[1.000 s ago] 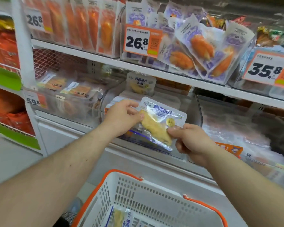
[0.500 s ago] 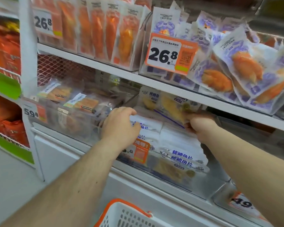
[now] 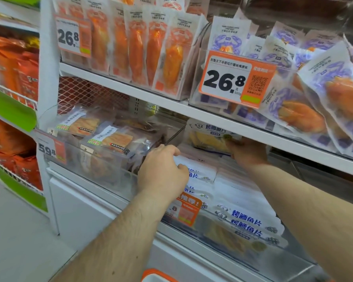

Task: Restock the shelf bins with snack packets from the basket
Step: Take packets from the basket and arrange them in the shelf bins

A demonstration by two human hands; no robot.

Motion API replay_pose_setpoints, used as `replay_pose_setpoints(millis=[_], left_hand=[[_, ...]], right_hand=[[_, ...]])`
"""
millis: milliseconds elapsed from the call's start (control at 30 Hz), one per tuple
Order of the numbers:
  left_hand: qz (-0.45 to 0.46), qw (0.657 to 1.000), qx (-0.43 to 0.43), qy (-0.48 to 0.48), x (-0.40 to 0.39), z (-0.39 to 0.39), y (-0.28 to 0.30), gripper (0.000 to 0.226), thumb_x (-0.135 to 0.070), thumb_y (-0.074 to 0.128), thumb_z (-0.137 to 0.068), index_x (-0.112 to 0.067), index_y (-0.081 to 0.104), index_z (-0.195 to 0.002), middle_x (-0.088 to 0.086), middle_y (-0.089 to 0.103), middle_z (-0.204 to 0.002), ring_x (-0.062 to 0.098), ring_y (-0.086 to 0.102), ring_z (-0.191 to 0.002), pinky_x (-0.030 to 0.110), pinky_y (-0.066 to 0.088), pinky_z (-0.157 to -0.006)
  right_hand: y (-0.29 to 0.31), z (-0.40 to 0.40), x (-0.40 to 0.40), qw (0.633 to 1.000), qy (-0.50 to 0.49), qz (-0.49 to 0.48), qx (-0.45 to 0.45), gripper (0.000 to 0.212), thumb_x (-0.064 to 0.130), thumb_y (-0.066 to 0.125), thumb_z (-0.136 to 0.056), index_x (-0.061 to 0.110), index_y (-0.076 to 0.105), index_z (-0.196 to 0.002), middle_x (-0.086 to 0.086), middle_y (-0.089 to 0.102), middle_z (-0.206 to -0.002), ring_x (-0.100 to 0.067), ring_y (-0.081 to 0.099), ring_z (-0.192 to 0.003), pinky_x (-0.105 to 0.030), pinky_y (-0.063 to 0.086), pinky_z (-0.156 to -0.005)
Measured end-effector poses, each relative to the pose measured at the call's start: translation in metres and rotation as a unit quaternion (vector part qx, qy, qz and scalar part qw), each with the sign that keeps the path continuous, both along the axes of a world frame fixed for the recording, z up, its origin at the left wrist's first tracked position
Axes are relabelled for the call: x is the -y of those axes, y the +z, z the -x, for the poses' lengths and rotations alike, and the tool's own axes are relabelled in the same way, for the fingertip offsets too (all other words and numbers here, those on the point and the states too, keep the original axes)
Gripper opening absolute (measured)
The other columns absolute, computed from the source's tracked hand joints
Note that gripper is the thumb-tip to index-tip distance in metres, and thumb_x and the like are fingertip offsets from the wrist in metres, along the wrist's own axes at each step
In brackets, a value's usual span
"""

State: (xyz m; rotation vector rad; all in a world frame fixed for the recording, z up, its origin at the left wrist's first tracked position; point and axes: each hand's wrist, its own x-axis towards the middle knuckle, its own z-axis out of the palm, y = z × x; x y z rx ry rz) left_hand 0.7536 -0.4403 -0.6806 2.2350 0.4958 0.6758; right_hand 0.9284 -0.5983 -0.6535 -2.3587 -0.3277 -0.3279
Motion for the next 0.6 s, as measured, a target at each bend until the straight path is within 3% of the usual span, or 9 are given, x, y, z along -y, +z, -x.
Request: replay_pose_setpoints(millis=[233,333,367,467,600], left_hand=[[0.007,1.000,-0.004,0.005,0.000,0.002,0.002,0.037,-0.022,0.056,-0.092,-0.024,0.057,-0.129,-0.004,0.054,-0.138,0.012,0.039,-0.136,0.032,0.041,-0.104],[0.009,1.000,-0.002,0.006,0.000,0.003,0.002,0.037,-0.022,0.056,-0.092,-0.025,0.057,-0.129,-0.005,0.054,-0.137,0.012,0.039,-0.136,0.031,0.040,-0.103],[0.010,1.000,-0.003,0.006,0.001,0.003,0.002,0.037,-0.022,0.056,-0.092,-0.025,0.057,-0.129,-0.005,0.054,-0.138,0.012,0.039,-0.136,0.031,0.040,-0.103],[0.008,1.000,-0.003,0.005,0.001,0.002,0.001,0.037,-0.022,0.057,-0.092,-0.025,0.057,-0.129,-0.005,0.052,-0.141,0.012,0.038,-0.138,0.031,0.040,-0.103],[0.000,1.000,0.001,0.000,0.001,0.002,0.000,0.037,-0.021,0.056,-0.092,-0.023,0.057,-0.129,-0.004,0.048,-0.146,0.008,0.028,-0.144,0.029,0.034,-0.108]], right_hand=[[0.001,-0.001,-0.013,1.000,0.013,-0.015,-0.012,0.028,0.044,0.059,-0.095,0.030,0.054,-0.072,-0.004,0.063,-0.092,-0.031,0.063,-0.107,-0.030,0.041,-0.089],[0.004,0.001,-0.012,0.999,0.022,-0.030,-0.019,0.016,0.039,0.059,-0.097,0.025,0.061,-0.102,-0.009,0.068,-0.115,-0.029,0.058,-0.117,-0.026,0.035,-0.093],[0.004,0.002,-0.011,0.999,0.024,-0.019,-0.016,0.015,0.039,0.059,-0.097,0.025,0.058,-0.102,-0.010,0.068,-0.117,-0.028,0.057,-0.117,-0.024,0.033,-0.090],[0.003,0.000,-0.009,1.000,0.013,0.011,-0.003,0.017,0.040,0.058,-0.097,0.025,0.053,-0.089,-0.008,0.065,-0.098,-0.030,0.059,-0.111,-0.024,0.032,-0.084],[-0.001,-0.006,-0.014,1.000,0.005,0.023,0.002,0.022,0.041,0.059,-0.095,0.021,0.056,-0.087,-0.004,0.062,-0.087,-0.030,0.063,-0.099,-0.027,0.037,-0.079]])
